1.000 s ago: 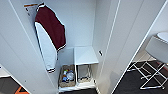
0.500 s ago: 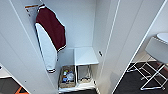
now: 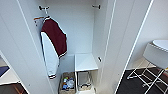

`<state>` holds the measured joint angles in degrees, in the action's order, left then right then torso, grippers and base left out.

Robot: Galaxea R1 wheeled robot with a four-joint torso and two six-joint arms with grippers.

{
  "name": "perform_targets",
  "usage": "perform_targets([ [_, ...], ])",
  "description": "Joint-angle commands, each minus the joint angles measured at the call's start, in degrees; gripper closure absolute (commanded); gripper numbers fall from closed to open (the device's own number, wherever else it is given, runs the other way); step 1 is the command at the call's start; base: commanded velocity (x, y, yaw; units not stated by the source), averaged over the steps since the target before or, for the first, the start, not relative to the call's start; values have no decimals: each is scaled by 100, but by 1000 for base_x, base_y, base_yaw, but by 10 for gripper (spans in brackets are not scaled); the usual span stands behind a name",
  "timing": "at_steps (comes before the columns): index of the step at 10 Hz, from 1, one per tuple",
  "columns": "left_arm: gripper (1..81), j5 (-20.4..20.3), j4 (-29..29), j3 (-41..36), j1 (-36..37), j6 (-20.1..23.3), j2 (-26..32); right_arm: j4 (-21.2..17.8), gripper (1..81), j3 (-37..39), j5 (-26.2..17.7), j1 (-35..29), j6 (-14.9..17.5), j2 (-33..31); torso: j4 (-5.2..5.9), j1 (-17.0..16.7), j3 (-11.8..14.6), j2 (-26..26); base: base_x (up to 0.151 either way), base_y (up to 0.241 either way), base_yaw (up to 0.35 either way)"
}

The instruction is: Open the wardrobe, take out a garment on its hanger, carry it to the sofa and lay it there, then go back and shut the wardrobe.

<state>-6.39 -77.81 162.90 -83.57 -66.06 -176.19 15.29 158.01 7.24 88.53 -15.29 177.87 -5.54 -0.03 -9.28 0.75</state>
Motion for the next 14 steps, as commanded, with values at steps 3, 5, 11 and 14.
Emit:
perform_targets([
  [3, 10, 217, 47, 22, 169, -3, -22, 62, 10, 0, -329, -138, 17, 31, 217, 3, 48, 0, 0, 0, 0],
  [5, 10, 217, 47, 22, 169, -3, -22, 53, 10, 0, -329, -138, 17, 23, 536, 3, 55, 0, 0, 0, 0],
  [11, 10, 217, 240, 22, 169, -3, -13, 53, 10, -9, -329, -138, 17, 23, 601, 3, 59, 2, 10, 0, 0],
  [14, 10, 208, 249, 14, 169, -3, -4, 62, 10, -9, -329, -138, 26, 23, 601, 3, 64, 7, 66, 0, 0],
])
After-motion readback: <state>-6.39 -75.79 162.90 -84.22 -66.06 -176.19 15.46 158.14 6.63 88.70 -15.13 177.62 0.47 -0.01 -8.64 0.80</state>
